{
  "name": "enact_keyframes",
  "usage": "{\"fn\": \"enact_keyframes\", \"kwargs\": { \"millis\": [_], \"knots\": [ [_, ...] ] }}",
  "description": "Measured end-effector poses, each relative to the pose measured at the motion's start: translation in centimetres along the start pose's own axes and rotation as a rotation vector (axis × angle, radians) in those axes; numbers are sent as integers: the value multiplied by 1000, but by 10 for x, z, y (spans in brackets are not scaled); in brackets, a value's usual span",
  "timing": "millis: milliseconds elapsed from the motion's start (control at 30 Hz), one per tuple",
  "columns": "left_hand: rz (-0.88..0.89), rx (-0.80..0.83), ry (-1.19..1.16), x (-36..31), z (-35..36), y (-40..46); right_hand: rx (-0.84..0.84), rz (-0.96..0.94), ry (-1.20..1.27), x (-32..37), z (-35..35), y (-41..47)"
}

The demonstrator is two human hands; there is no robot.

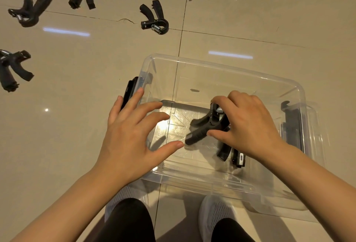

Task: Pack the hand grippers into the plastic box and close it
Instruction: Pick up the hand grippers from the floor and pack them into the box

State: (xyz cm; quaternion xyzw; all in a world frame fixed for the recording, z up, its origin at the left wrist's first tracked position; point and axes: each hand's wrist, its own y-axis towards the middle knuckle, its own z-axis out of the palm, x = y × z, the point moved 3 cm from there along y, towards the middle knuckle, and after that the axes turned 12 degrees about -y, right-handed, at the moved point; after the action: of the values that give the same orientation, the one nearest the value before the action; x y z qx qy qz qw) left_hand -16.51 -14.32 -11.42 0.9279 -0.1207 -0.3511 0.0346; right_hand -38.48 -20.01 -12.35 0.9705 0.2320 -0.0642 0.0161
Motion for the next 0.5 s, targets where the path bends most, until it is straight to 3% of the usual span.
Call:
{"fn": "enact_keyframes", "kwargs": {
  "millis": [367, 500],
  "knots": [
    [-5, -29, -34, 1, 0, 0, -50, 126, -156, 8, 4, 3],
    [-1, -50, -52, 0, -2, 0, 69, 102, -311, 17, 13, 4]
  ]
}}
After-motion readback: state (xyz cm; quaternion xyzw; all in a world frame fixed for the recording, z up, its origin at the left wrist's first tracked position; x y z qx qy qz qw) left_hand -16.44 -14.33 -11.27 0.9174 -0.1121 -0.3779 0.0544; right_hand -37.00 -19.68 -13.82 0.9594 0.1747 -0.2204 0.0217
